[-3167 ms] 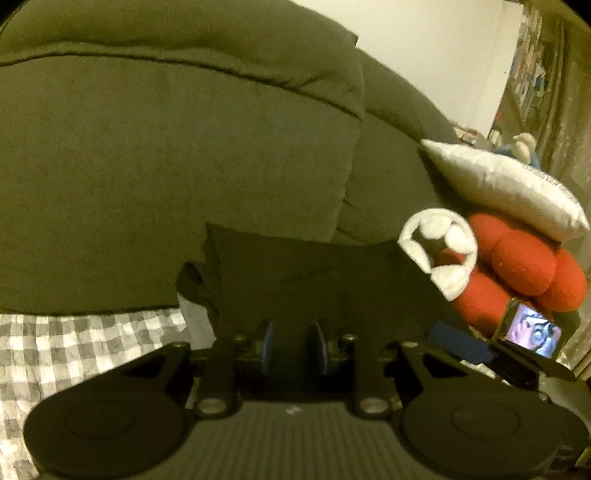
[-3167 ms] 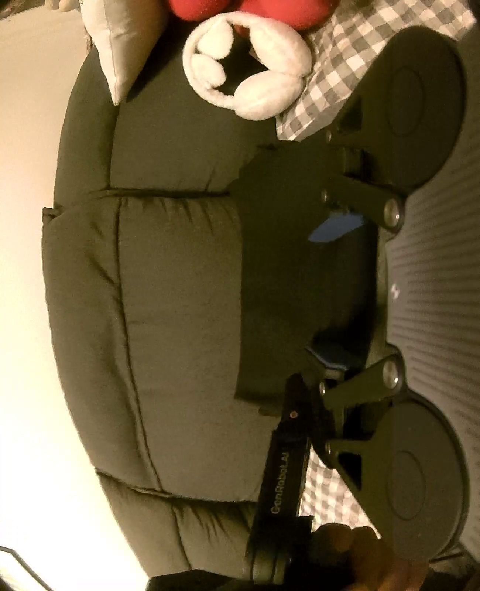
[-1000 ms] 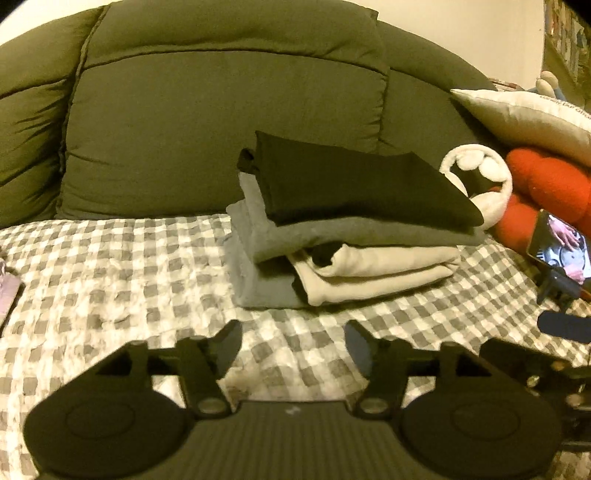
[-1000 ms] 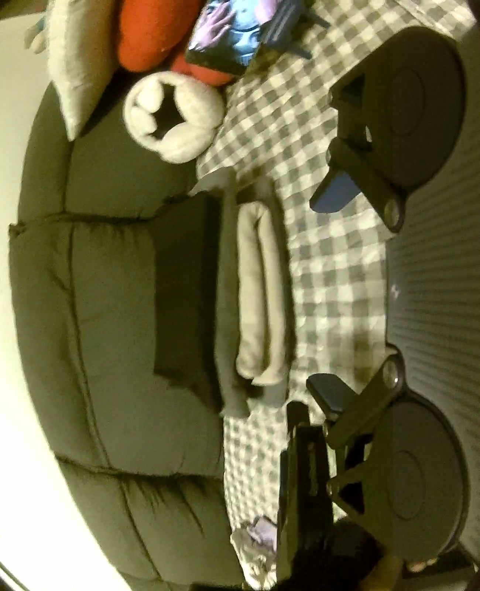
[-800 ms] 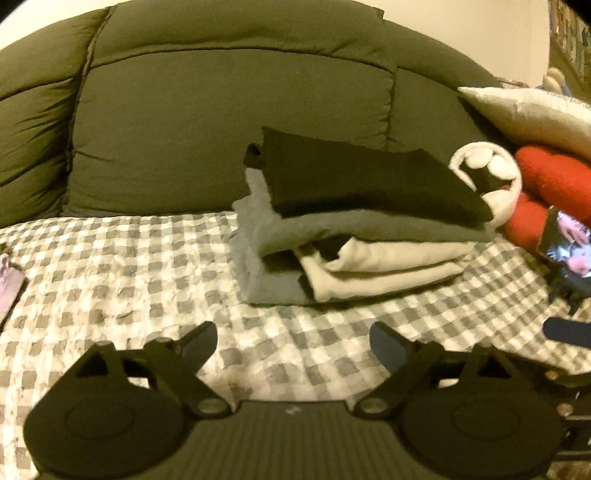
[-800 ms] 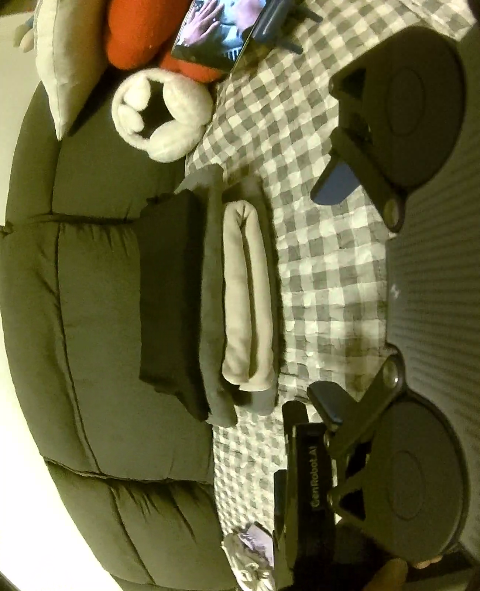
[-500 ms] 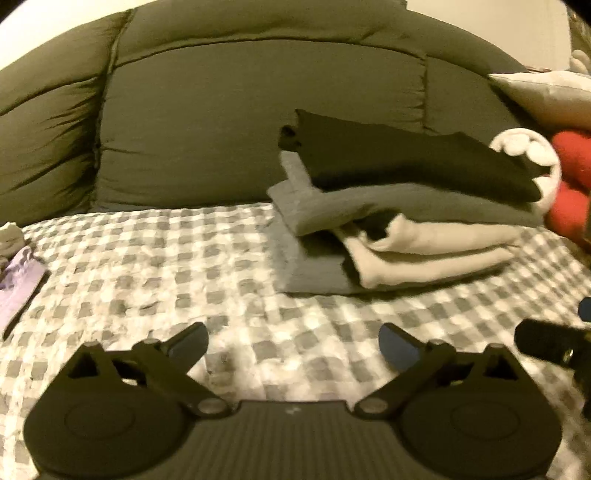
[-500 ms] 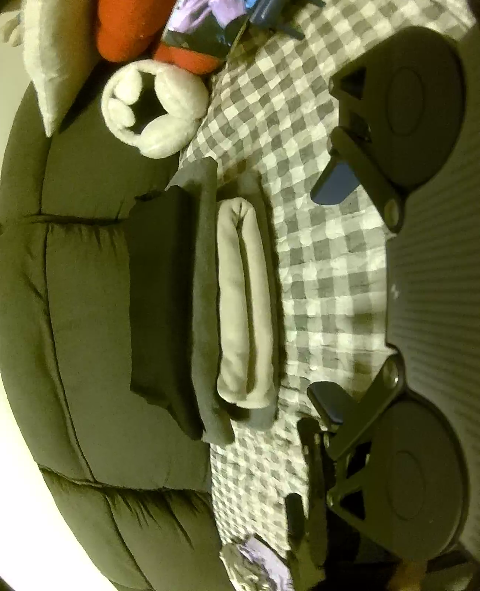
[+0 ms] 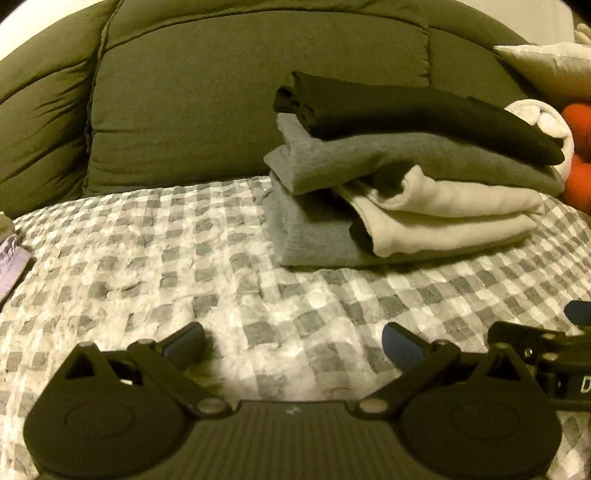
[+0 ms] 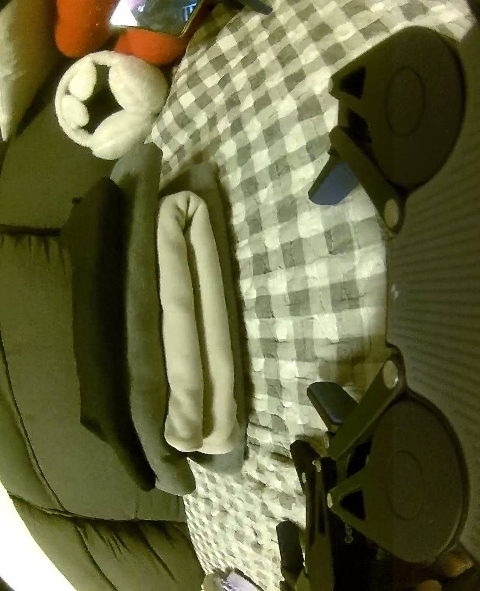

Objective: Fold clothes

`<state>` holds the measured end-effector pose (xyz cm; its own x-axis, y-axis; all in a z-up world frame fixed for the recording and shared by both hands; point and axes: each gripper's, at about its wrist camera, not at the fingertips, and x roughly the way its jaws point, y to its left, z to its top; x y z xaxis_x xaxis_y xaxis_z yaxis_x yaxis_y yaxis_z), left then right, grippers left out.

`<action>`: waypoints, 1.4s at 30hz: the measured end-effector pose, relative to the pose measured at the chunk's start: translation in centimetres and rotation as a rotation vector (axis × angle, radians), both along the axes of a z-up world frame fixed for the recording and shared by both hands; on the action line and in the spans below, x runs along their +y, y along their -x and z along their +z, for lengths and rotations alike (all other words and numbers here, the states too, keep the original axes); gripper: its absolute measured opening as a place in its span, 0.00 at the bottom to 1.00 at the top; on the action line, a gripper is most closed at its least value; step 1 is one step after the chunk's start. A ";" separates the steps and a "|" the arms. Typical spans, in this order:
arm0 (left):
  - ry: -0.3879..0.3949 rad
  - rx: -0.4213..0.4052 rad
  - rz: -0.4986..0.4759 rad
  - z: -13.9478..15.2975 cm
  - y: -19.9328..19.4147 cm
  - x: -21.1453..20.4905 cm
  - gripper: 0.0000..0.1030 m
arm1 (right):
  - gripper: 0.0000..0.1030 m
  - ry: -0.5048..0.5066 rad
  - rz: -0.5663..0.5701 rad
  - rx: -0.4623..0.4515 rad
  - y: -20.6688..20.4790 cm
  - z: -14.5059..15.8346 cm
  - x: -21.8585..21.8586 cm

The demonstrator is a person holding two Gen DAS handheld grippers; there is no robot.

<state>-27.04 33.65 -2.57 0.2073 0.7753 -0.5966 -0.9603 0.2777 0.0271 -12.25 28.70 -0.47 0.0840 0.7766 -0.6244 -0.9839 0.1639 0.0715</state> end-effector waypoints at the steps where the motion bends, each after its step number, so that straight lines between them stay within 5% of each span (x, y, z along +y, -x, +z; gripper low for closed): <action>1: -0.002 -0.001 0.001 0.0 0.0 0.0 1.00 | 1.00 0.001 0.000 -0.008 0.1 -0.1 0.0; 42: 0.001 0.005 0.005 0.0 -0.1 0.3 1.00 | 1.00 0.018 -0.068 -0.074 0.2 -0.3 0.6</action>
